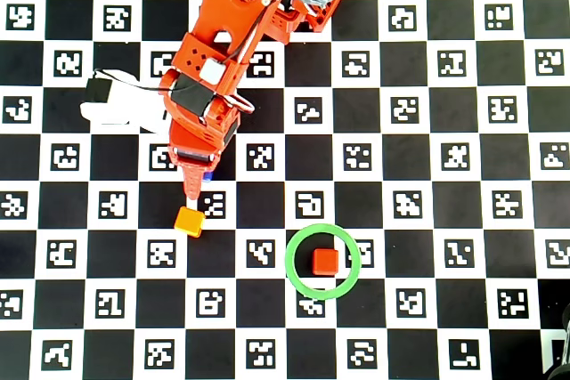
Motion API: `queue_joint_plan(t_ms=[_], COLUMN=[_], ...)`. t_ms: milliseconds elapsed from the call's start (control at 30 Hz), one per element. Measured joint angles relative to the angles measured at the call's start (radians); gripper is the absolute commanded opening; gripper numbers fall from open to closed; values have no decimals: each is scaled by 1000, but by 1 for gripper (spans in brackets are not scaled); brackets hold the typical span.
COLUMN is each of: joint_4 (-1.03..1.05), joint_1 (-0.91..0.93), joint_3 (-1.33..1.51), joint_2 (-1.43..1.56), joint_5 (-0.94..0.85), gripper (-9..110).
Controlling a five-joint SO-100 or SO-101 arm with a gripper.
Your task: Grab the red cube then put it in the green circle then put the blue cube on top and finally the orange cube on top
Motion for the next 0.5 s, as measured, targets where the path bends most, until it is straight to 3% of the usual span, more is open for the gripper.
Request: queue_joint_plan(t_ms=[500], joint_4=[-6], joint_1=[0], joint_3=[0], joint_2=[-71], joint_5=[-5], gripper=[43])
